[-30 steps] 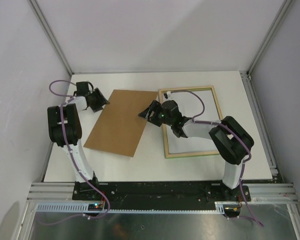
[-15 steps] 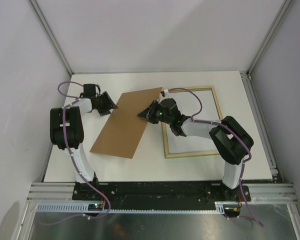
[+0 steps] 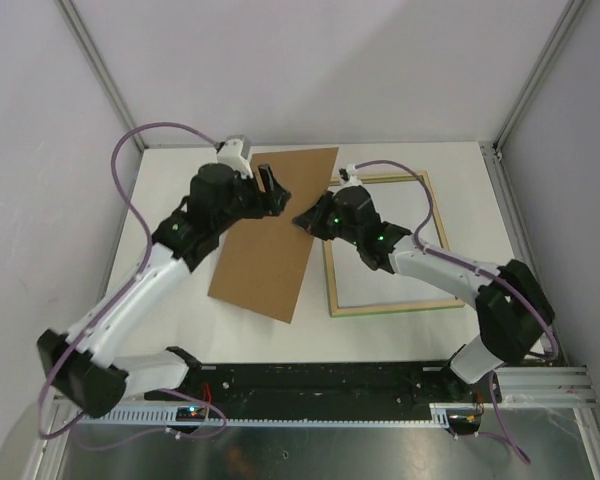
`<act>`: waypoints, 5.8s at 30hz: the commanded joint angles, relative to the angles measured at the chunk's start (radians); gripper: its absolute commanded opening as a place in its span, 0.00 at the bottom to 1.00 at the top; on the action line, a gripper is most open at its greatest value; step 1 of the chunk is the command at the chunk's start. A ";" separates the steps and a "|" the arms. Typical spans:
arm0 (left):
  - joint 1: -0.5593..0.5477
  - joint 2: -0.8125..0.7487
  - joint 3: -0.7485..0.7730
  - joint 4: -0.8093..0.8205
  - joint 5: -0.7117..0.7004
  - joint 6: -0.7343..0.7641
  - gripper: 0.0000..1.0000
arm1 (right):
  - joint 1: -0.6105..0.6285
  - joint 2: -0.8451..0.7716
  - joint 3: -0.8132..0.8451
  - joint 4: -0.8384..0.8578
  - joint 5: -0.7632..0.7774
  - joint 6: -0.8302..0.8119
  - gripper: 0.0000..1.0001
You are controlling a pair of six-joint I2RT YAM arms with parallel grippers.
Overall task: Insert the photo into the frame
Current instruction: Pick up the backboard from the center of the board, then pass from the right arm to the left, then turn over the backboard, then move the frame body to the center of the board.
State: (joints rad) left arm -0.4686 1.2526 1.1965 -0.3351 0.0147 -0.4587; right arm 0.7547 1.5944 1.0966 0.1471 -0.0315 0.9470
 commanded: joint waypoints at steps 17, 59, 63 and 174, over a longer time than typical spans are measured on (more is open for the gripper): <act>-0.898 0.112 0.230 -0.078 -1.116 0.352 0.78 | -0.053 -0.273 0.288 -0.483 0.509 -0.150 0.00; -0.768 0.489 0.574 -0.353 -0.966 0.261 0.52 | -0.236 -0.187 0.525 -0.638 0.315 -0.101 0.00; -0.759 0.487 0.556 -0.352 -0.954 0.255 0.51 | -0.261 -0.152 0.559 -0.654 0.267 -0.092 0.00; -0.023 -0.028 0.047 0.056 0.133 -0.284 0.00 | -0.622 0.038 -0.241 -0.431 0.050 -0.211 0.33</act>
State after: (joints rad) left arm -0.5232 1.3144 1.2606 -0.5049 0.0181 -0.6830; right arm 0.1429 1.6253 0.8658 -0.2642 0.0502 0.7334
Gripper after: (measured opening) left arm 0.017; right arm 0.320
